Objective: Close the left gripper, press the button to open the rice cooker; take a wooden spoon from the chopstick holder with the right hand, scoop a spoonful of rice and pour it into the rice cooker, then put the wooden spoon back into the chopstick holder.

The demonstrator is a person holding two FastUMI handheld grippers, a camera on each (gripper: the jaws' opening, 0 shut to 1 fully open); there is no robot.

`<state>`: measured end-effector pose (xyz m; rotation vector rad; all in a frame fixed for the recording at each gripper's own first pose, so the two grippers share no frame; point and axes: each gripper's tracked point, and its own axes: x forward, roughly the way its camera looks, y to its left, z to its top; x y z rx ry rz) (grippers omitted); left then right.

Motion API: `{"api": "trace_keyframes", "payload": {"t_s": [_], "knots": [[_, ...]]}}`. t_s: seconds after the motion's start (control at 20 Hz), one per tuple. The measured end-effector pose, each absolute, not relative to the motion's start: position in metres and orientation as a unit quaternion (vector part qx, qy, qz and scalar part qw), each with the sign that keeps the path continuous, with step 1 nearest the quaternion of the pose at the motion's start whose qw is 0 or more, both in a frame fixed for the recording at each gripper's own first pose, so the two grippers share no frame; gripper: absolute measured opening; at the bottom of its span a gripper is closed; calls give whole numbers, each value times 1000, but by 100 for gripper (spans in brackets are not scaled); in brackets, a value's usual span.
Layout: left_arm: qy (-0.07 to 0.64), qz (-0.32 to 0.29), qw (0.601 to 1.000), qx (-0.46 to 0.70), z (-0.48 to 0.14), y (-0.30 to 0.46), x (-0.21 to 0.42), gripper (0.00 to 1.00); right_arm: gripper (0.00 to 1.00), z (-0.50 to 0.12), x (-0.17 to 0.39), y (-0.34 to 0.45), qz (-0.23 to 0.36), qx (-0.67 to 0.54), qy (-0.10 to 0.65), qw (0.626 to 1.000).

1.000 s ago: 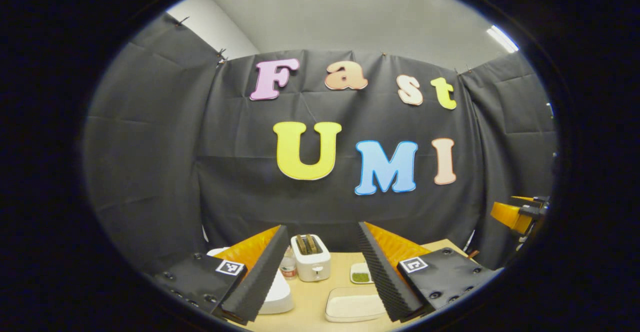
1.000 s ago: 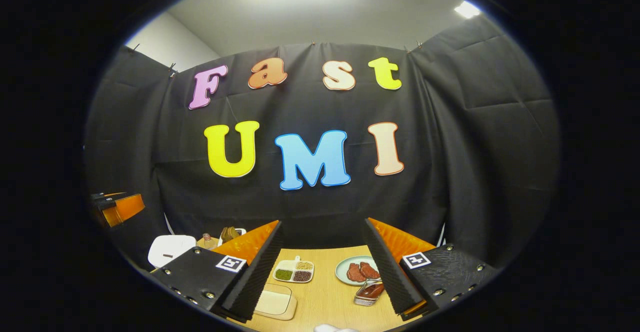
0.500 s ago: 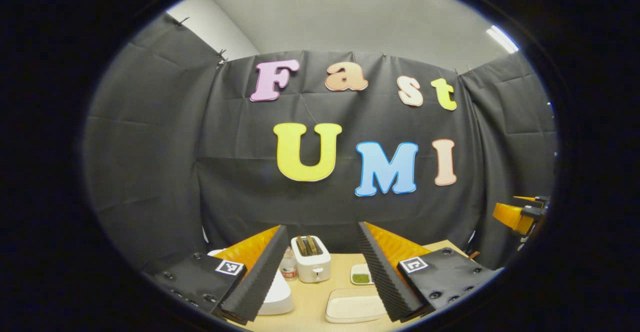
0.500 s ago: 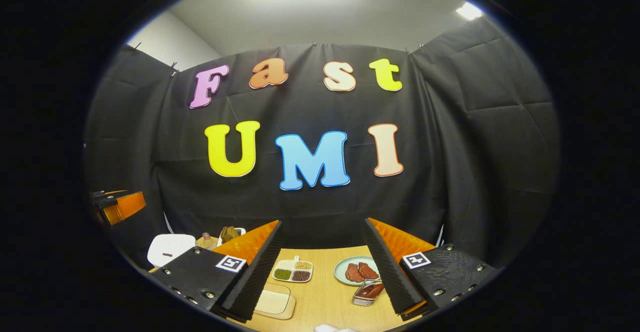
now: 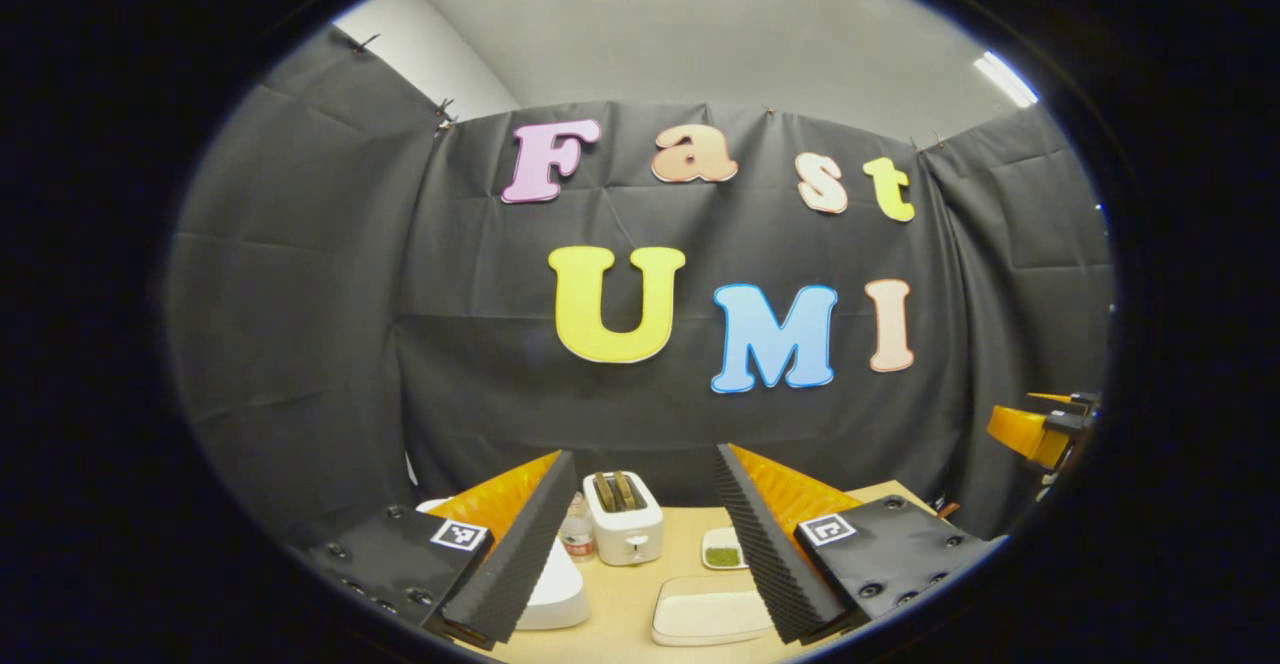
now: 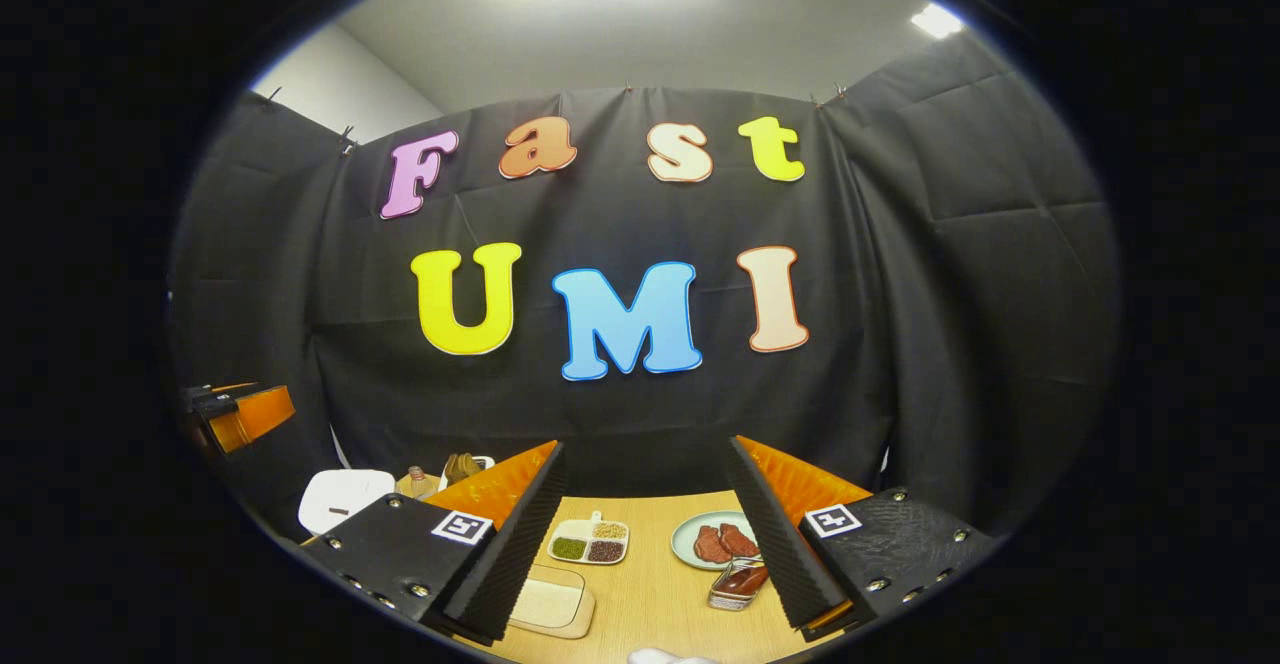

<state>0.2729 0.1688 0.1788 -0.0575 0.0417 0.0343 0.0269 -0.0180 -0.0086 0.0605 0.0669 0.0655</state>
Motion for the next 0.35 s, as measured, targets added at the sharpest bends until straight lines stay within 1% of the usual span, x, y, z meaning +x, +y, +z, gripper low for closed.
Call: {"api": "trace_keyframes", "payload": {"t_s": [0.35], "knots": [[22,17,999,-28,177,171,272,95,98,-11,28,-18,33,32,38,998]]}}
